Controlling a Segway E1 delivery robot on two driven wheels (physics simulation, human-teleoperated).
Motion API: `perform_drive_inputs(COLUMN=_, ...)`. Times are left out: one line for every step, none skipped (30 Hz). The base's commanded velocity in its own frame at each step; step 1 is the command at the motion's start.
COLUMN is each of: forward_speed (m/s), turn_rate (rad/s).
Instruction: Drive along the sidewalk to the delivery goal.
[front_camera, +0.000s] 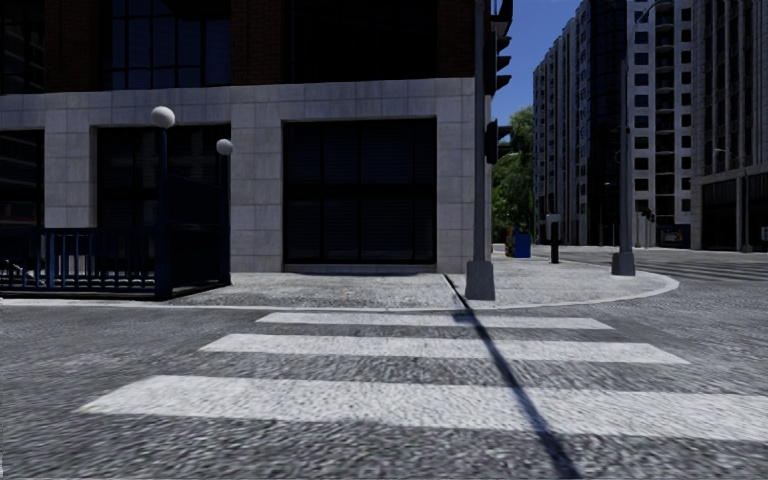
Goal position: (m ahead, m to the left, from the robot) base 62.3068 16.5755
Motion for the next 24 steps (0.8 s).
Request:
perform_drive_inputs(forward_speed=2.0, turn_rate=0.0)
perform_drive_inputs(forward_speed=2.0, turn_rate=0.0)
perform_drive_inputs(forward_speed=2.0, turn_rate=0.0)
perform_drive_inputs(forward_speed=2.0, turn_rate=0.0)
perform_drive_inputs(forward_speed=2.0, turn_rate=0.0)
perform_drive_inputs(forward_speed=2.0, turn_rate=0.0)
perform_drive_inputs(forward_speed=2.0, turn_rate=0.0)
perform_drive_inputs(forward_speed=2.0, turn_rate=0.0)
perform_drive_inputs(forward_speed=2.0, turn_rate=0.0)
perform_drive_inputs(forward_speed=2.0, turn_rate=0.0)
perform_drive_inputs(forward_speed=2.0, turn_rate=0.0)
perform_drive_inputs(forward_speed=2.0, turn_rate=0.0)
perform_drive_inputs(forward_speed=2.0, turn_rate=0.0)
perform_drive_inputs(forward_speed=2.0, turn_rate=0.0)
perform_drive_inputs(forward_speed=2.0, turn_rate=0.0)
perform_drive_inputs(forward_speed=2.0, turn_rate=0.0)
perform_drive_inputs(forward_speed=2.0, turn_rate=0.0)
perform_drive_inputs(forward_speed=2.0, turn_rate=0.0)
perform_drive_inputs(forward_speed=2.0, turn_rate=-0.01)
perform_drive_inputs(forward_speed=2.0, turn_rate=-0.04)
perform_drive_inputs(forward_speed=2.0, turn_rate=-0.04)
perform_drive_inputs(forward_speed=2.0, turn_rate=-0.04)
perform_drive_inputs(forward_speed=2.0, turn_rate=-0.08)
perform_drive_inputs(forward_speed=2.0, turn_rate=-0.16)
